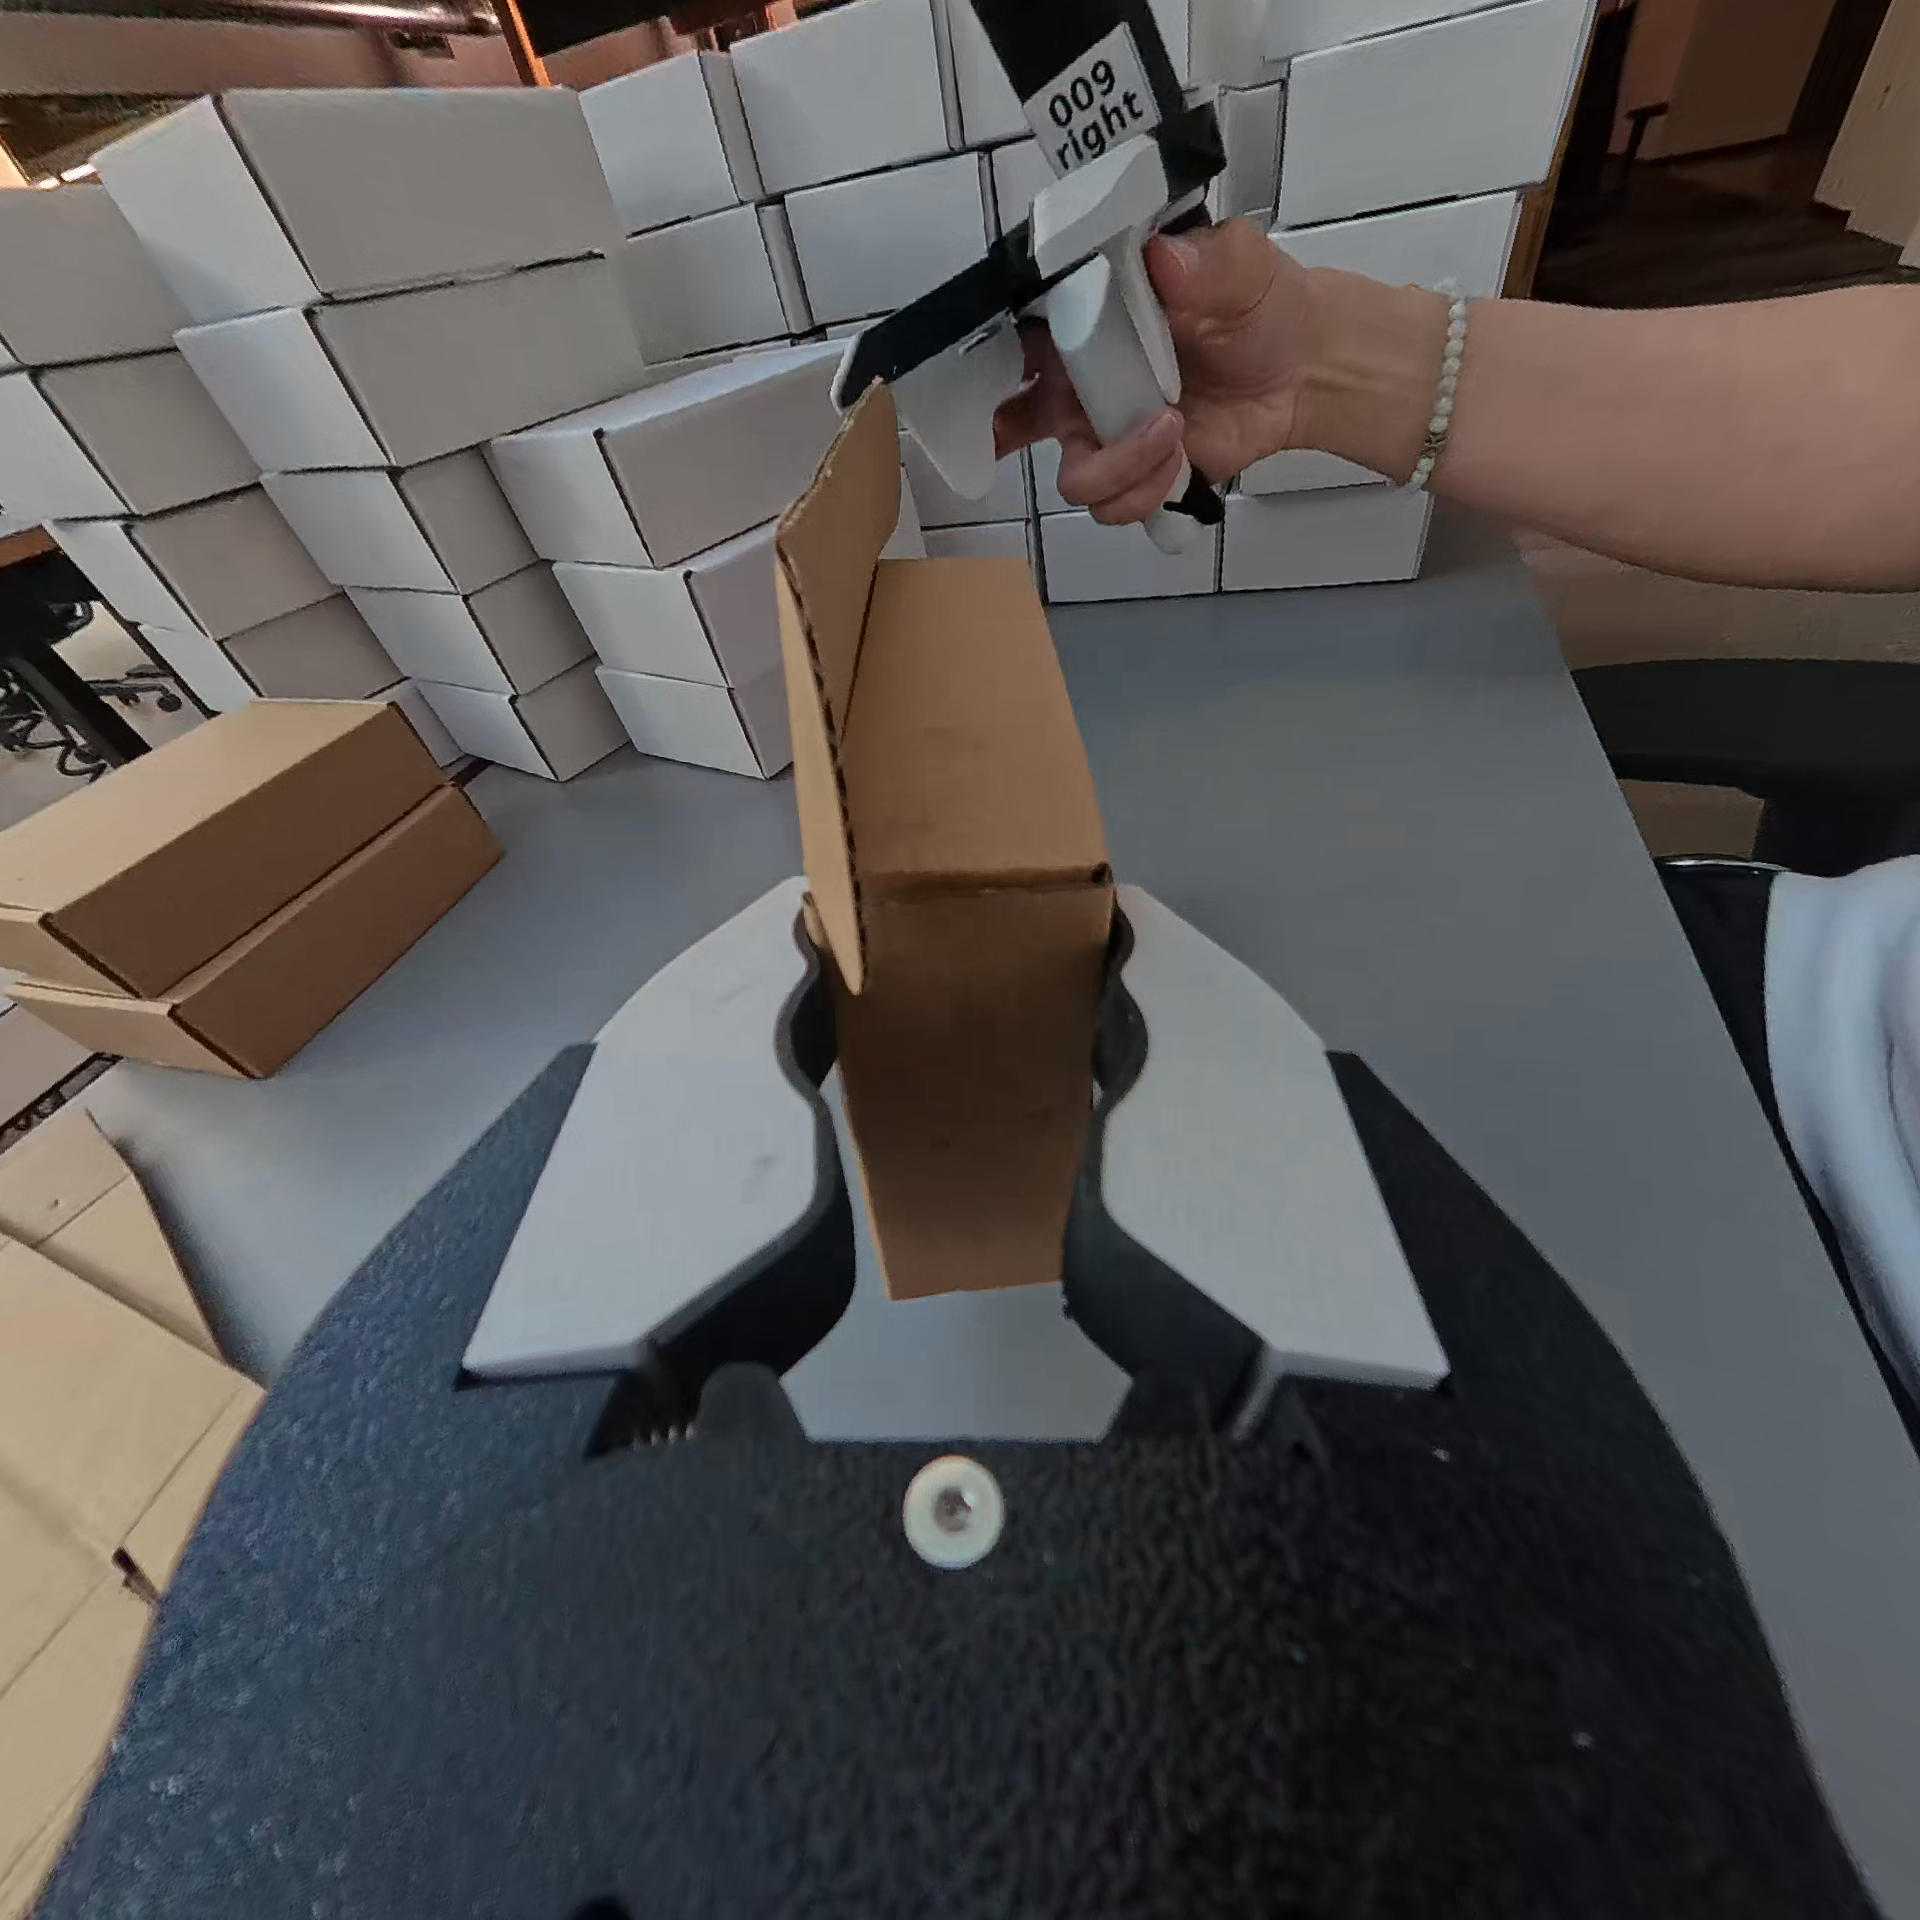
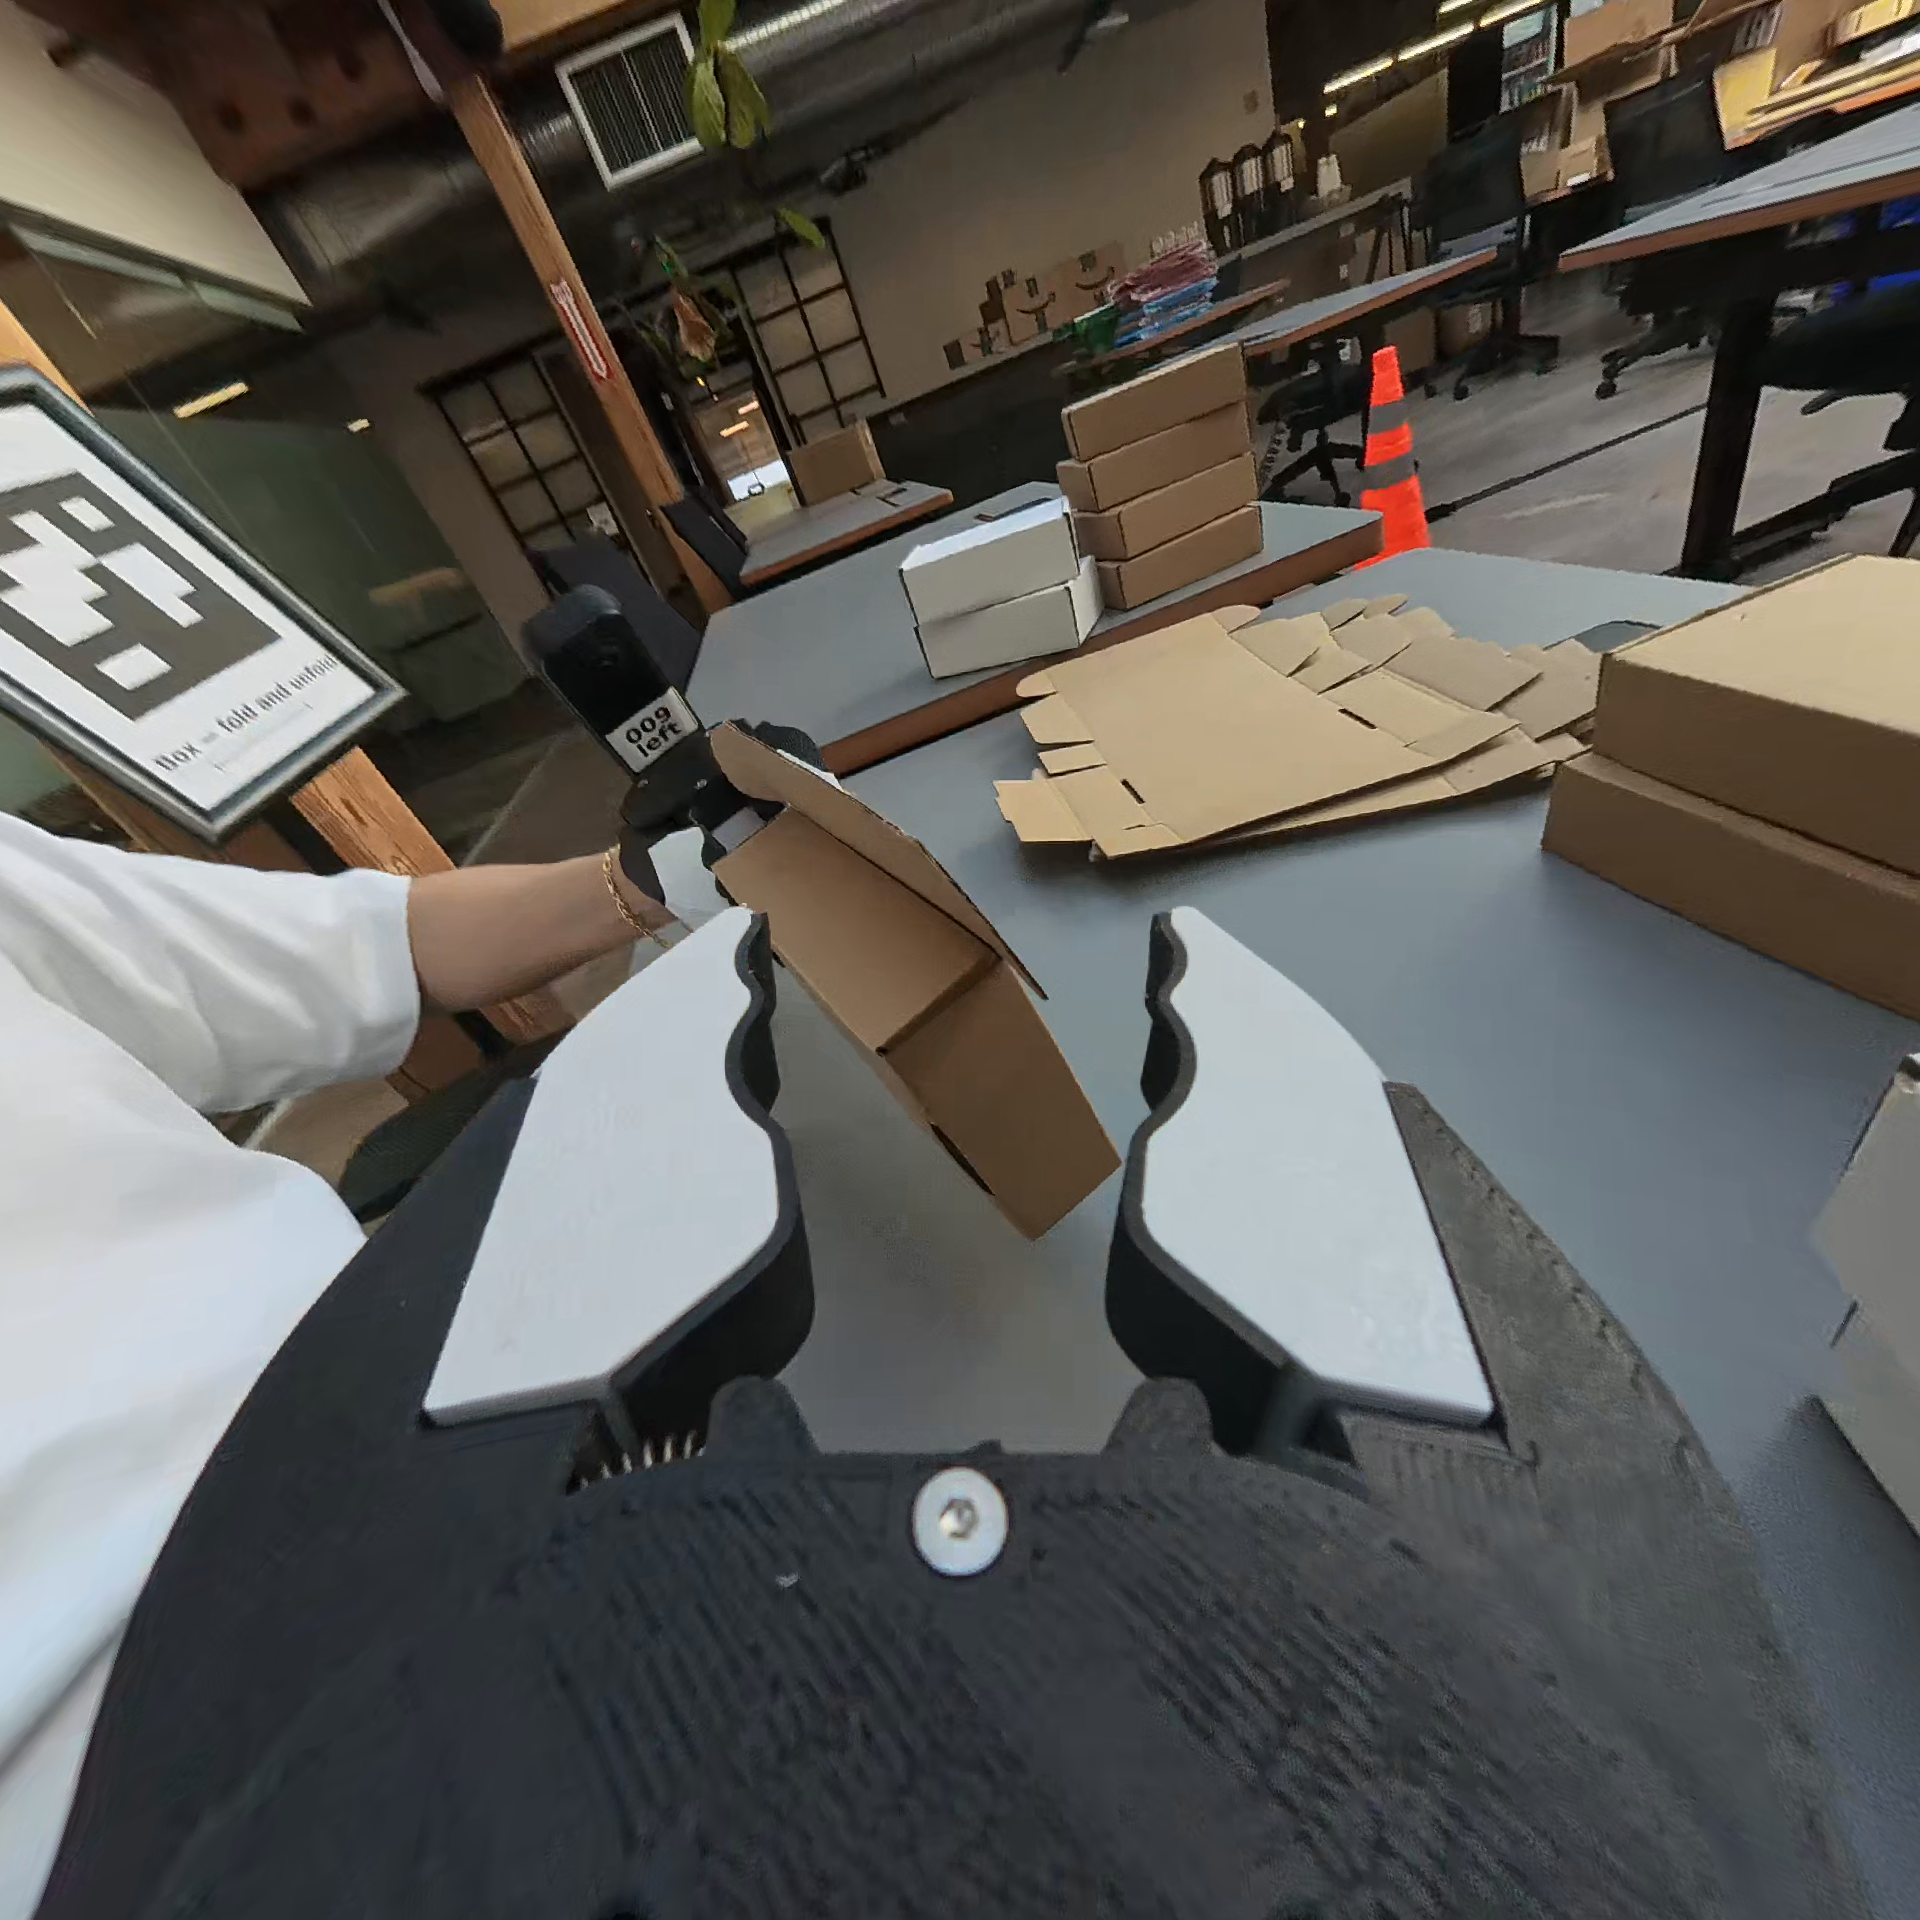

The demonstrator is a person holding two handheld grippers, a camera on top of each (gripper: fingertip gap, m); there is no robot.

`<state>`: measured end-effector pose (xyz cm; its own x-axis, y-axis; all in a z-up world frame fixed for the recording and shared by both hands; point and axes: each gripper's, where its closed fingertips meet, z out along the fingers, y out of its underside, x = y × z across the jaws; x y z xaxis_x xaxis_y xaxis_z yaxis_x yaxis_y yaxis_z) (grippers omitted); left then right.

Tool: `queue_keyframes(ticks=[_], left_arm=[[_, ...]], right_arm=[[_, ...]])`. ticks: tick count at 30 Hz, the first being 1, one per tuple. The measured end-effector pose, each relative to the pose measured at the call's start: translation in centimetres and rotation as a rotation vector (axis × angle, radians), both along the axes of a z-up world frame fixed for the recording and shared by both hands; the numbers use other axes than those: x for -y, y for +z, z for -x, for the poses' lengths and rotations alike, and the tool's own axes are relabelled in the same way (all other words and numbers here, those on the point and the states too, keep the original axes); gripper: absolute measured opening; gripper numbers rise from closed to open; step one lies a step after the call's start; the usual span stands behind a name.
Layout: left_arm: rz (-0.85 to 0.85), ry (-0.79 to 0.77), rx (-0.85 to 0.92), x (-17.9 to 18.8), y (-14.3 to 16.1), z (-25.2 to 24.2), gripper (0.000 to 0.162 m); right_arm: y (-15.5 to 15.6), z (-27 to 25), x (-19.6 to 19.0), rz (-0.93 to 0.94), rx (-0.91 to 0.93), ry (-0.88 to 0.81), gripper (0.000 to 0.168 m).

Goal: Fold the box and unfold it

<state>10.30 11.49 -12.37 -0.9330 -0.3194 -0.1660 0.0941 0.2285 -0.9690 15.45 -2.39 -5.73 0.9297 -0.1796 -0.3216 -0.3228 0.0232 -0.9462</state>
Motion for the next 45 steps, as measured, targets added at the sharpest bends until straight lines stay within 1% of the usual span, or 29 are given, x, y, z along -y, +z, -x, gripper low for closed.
queue_keyframes(ticks=[4,7,9,11,16,25,26,27,28,29,32,38,42,45], left_arm=[[-0.040,0.003,-0.056,0.1,-2.1,-0.7,0.047],[-0.063,0.019,-0.100,-0.2,-3.3,-1.0,0.047],[-0.063,0.034,-0.139,-0.6,-3.9,-1.3,0.048],[-0.049,0.048,-0.177,-0.8,-3.9,-1.6,0.048],[-0.084,0.052,-0.213,-0.9,-4.0,-1.7,0.048],[-0.117,0.034,-0.212,-0.9,-4.1,-1.6,0.048],[-0.117,0.033,-0.213,-0.9,-4.1,-1.6,0.048],[-0.117,0.034,-0.214,-0.9,-4.1,-1.6,0.048],[-0.117,0.035,-0.217,-0.9,-4.1,-1.6,0.048],[-0.117,0.037,-0.219,-0.9,-4.1,-1.6,0.048],[-0.120,0.056,-0.233,-1.0,-4.1,-1.8,0.048],[-0.192,0.132,-0.240,-0.9,-4.4,-2.1,0.048],[-0.220,0.169,-0.240,-0.8,-4.5,-2.3,0.048],[-0.221,0.180,-0.247,-0.7,-4.5,-2.5,0.048]], right_arm=[[-1.7,0.3,-0.4,0.126,0.142,0.019,0.051],[-2.6,0.0,-0.7,0.167,0.237,0.028,0.048],[-3.0,-0.3,-0.8,0.157,0.251,0.040,0.047],[-3.3,-0.7,-1.0,0.150,0.258,0.052,0.042],[-3.7,-2.0,-1.7,0.126,0.335,0.032,0.025],[-4.7,-3.0,-3.4,0.157,0.336,0.071,0.025],[-4.7,-2.9,-3.5,0.158,0.335,0.080,0.019],[-4.7,-2.8,-3.6,0.160,0.337,0.093,0.008],[-4.7,-2.7,-3.6,0.160,0.344,0.096,0.003],[-4.7,-2.8,-3.6,0.165,0.346,0.090,0.003],[-4.7,-2.6,-3.8,0.178,0.319,0.078,0.001],[-4.8,-2.4,-4.3,0.167,0.114,-0.009,0.002],[-4.7,-2.7,-4.5,0.165,0.014,-0.103,0.003],[-4.7,-2.9,-4.7,0.132,-0.040,-0.137,0.003]])
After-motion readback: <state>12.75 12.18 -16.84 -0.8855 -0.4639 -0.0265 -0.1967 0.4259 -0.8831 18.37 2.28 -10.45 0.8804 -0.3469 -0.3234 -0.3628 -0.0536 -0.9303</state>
